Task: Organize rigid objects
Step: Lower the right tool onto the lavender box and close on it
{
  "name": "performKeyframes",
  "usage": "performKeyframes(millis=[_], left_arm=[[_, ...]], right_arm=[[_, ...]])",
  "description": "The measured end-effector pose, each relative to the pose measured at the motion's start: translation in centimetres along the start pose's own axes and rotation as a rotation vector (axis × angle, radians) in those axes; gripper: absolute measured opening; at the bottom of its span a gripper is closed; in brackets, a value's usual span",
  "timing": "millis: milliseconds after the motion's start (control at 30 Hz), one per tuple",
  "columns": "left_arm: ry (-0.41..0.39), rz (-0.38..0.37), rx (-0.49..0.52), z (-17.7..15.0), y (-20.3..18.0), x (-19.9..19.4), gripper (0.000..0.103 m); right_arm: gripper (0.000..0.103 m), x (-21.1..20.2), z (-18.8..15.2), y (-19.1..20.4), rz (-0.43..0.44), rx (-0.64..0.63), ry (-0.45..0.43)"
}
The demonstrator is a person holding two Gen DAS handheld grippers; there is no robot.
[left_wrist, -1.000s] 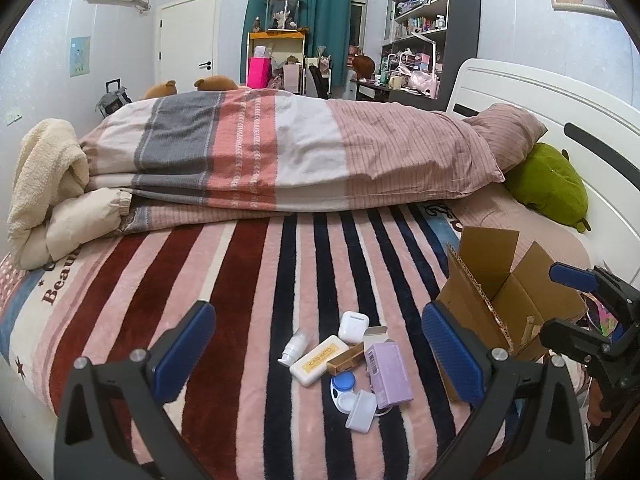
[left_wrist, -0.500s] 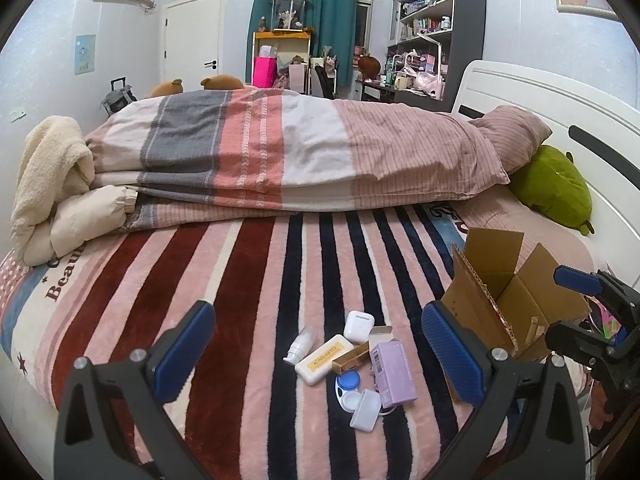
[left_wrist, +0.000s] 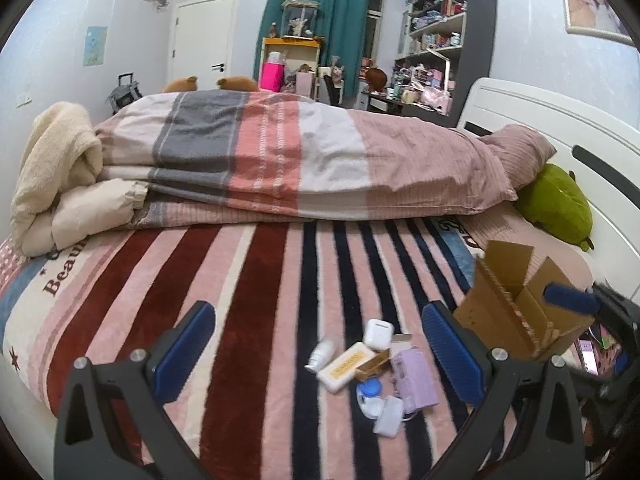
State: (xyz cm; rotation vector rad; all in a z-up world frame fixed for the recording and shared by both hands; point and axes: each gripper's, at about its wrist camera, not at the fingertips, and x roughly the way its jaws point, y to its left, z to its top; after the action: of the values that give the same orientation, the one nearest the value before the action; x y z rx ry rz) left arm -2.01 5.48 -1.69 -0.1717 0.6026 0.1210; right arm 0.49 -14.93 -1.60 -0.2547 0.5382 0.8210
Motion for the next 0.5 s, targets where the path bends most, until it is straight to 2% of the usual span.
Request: performKeyframes(millis=[100,133,233,333,433,500], left_arm=[[0.001,0.087,-0.008,-1.0,2.0,0.9,0.103],[0.009,0.099,-0.006,-1.4,2.6,1.4,0.103],[0.047,0.1,-0.022,-3.0,4.8,2.9,0.103],[0.097,0.088,-0.038,-4.3,6.3,4.4,0.103],[0.108,0.064,-0.045,-5.4,7.0,5.0,0.102],[0.108,0.045,-0.04,-5.8,7.1,5.1,0.102]], right_arm=[[0.071,2.7,-0.4,2.4,0.063,-0.029,0.037],[0.064,3.6,-0.8,2.9,0.077,-0.024,0.055],[0.054,6.8,-2.9,3.9,0.102,0.029,0.124],[0.054,9.7,-5.8,3.6,0.016,0.108,0.191],[0.054,11.8,-8.2,2.0,-0.148,0.186,0.238],[0.054,12.8,-9.4,1.0,-0.21,0.233,0.259]])
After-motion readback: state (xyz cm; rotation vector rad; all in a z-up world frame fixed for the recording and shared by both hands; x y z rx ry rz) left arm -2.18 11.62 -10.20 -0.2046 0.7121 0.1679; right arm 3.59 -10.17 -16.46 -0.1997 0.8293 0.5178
